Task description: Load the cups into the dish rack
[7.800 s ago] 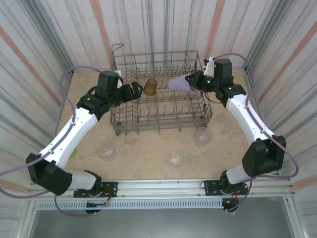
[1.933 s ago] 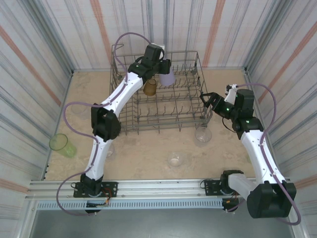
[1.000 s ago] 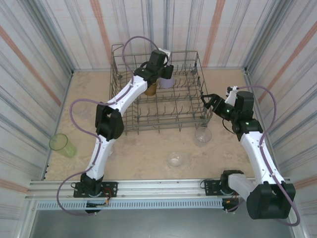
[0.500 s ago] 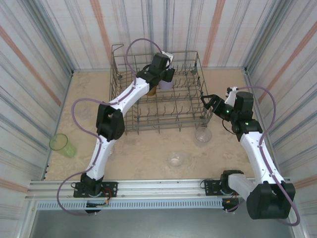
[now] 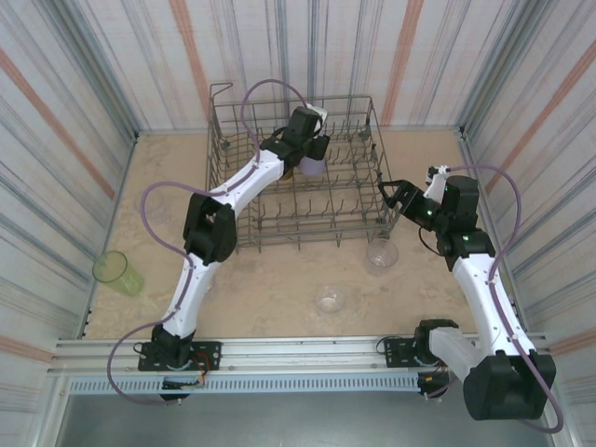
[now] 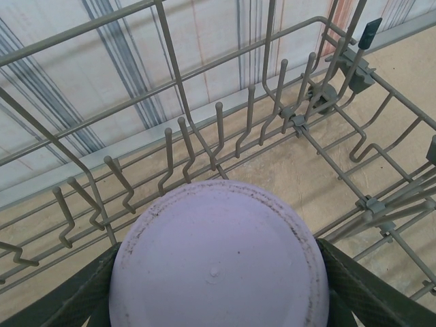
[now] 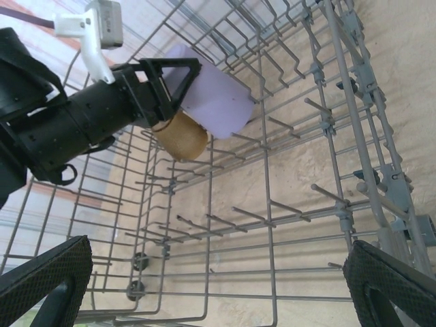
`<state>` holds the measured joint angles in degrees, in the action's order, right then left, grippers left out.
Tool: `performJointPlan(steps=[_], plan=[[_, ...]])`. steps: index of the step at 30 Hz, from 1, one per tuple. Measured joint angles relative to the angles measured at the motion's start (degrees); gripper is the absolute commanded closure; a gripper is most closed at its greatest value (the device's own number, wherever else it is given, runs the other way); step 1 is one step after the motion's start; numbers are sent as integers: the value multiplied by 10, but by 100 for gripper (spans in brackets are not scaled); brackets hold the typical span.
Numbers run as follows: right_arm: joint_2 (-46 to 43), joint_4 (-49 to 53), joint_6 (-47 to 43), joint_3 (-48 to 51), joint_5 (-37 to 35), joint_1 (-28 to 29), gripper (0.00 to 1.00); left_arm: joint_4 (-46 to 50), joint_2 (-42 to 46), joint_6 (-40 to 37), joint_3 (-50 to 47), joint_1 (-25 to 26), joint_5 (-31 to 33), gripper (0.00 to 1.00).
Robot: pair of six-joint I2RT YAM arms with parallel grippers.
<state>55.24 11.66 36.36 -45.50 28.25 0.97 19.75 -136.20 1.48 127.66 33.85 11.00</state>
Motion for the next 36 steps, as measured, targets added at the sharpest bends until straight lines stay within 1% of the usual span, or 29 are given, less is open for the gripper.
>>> performJointPlan(steps=[2, 6, 7, 8, 9, 10, 20, 36], plan=[[0, 0, 0, 0, 0, 0, 1, -2, 0, 0, -2, 0, 2, 45], [0, 0, 0, 0, 0, 0, 1, -7, 0, 2, -5, 0, 2, 22], [-1, 0, 0, 0, 0, 0, 1, -9, 0, 3, -7, 0, 5, 13], [-1, 0, 0, 0, 0, 0, 1, -10, 0, 2, -10, 0, 7, 8], [-2, 0, 0, 0, 0, 0, 1, -10, 0, 4, -12, 0, 9, 6], [-3, 0, 0, 0, 0, 0, 1, -12, 0, 6, -16, 0, 11, 1], [-11, 0, 0, 0, 0, 0, 1, -11, 14, 9, -20, 0, 11, 1], [-17, 17, 5, 0, 1, 0, 1, 12, 131, 39, -51, 1, 24, 1]])
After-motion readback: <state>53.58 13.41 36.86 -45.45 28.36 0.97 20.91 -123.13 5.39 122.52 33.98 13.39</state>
